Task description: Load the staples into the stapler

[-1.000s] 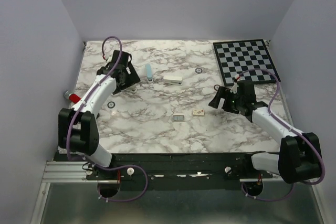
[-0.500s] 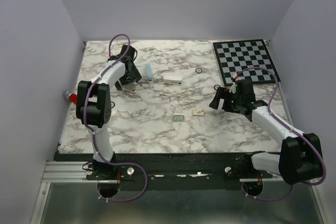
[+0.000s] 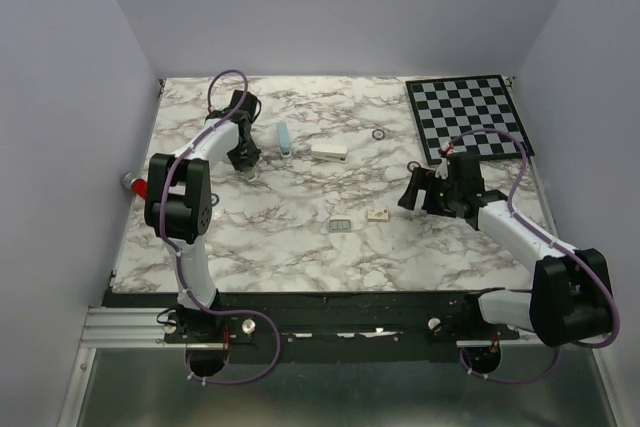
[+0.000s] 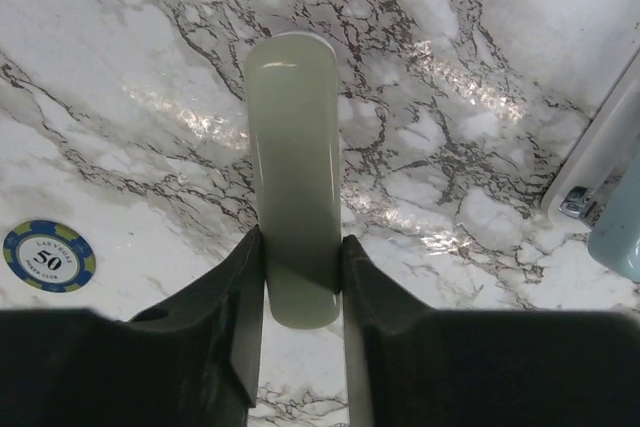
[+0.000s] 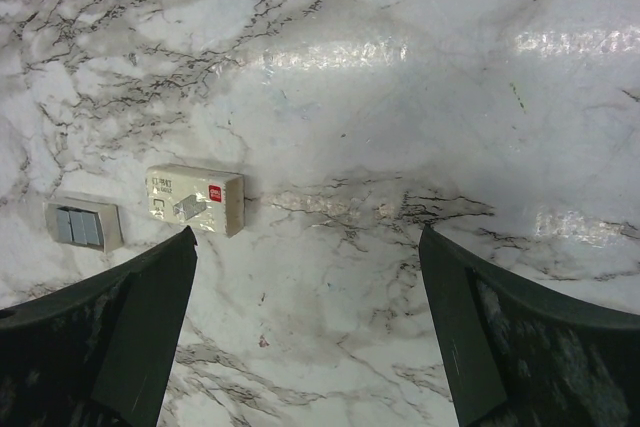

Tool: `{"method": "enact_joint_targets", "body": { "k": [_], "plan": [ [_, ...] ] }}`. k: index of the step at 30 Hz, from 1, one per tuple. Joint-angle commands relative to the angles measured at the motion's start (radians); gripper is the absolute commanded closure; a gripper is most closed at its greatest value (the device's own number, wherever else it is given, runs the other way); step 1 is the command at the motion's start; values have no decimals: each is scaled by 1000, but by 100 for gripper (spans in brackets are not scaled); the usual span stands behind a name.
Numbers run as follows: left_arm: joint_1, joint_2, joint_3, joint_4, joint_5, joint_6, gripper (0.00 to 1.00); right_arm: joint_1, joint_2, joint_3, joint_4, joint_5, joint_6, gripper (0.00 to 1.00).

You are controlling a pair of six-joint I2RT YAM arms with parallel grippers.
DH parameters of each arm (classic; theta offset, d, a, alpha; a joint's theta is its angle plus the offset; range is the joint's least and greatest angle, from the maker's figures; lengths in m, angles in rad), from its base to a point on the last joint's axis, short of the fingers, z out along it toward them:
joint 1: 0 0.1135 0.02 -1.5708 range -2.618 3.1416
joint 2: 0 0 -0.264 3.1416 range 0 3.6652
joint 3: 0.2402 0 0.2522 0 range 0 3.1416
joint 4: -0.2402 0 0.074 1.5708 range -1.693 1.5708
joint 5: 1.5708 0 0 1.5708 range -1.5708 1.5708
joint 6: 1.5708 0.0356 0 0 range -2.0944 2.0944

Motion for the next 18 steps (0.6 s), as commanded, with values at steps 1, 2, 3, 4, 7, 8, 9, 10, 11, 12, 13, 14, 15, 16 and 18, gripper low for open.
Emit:
{"method": "enact_joint_targets", "body": {
  "k": [1,2,3,4,7,8,9,10,11,12,13,14,15,16,18],
  "plan": [
    [-1,-84,-83,-7,70,26,78,6,2,11,-1,-5,-12,0],
    [-3,-116,-114,-10,75,29,81,6,0,6,1,-7,-14,0],
    [-6,-136,-132,-13,78,35,86,6,-3,5,2,-8,-12,0],
    [-16,-153,-169,-20,83,37,87,6,-6,3,2,-13,-14,0],
    [-42,-231,-232,-28,99,27,87,8,-14,-3,8,-25,-12,0],
    [-67,-269,-270,-31,102,21,87,8,-15,-3,10,-27,-11,0],
    [-82,-288,-292,-30,106,9,87,8,-15,-6,16,-33,-11,0],
    [-99,-322,-309,-30,109,-12,87,9,-15,-6,18,-39,-9,0],
    [-145,-337,-342,-28,109,-28,87,9,-15,-7,21,-40,-9,0],
    [-168,-348,-356,-28,103,-43,87,11,-15,-9,24,-42,-8,0],
    [-197,-357,-367,-27,98,-60,87,14,-15,-12,25,-45,-8,0],
    [-220,-372,-384,-25,96,-100,87,15,-15,-14,28,-46,-6,0],
    [-265,-379,-394,-21,96,-118,87,17,-17,-15,33,-50,-6,0],
    [-282,-385,-405,-2,92,-144,87,19,-17,-18,35,-56,-6,0],
    [-324,-395,-431,7,77,-213,87,23,-18,-20,41,-60,-3,0]
  ]
}}
